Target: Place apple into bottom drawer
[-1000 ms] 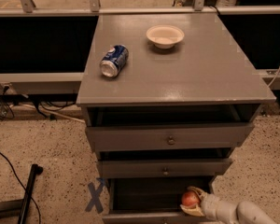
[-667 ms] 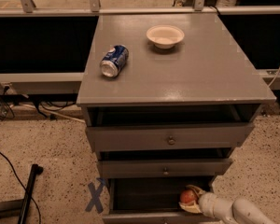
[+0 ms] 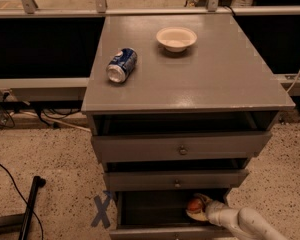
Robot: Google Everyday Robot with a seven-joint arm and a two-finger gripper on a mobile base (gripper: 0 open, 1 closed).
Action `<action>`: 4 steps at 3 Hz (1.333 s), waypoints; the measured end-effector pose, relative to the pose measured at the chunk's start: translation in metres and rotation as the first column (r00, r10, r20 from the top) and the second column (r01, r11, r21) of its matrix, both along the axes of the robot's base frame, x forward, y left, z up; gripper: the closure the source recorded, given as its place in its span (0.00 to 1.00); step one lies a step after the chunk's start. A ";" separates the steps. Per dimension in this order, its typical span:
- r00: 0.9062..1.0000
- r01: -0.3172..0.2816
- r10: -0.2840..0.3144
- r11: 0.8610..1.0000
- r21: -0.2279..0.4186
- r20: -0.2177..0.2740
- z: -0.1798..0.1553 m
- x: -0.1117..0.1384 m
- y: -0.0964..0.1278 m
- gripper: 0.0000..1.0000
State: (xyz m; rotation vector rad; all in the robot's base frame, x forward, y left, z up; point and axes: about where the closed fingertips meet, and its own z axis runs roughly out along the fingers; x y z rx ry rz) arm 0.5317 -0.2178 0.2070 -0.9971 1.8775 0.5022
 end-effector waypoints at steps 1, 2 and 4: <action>1.000 0.004 -0.004 1.000 0.004 -0.013 -0.014 0.011 0.007 1.00; 1.000 0.004 -0.004 1.000 0.008 -0.031 -0.027 0.015 0.013 1.00; 0.999 0.008 -0.007 1.000 0.020 -0.051 -0.034 0.021 0.020 0.76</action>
Offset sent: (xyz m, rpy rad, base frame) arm 0.0200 0.0143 -0.0415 0.0067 0.0515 -0.0106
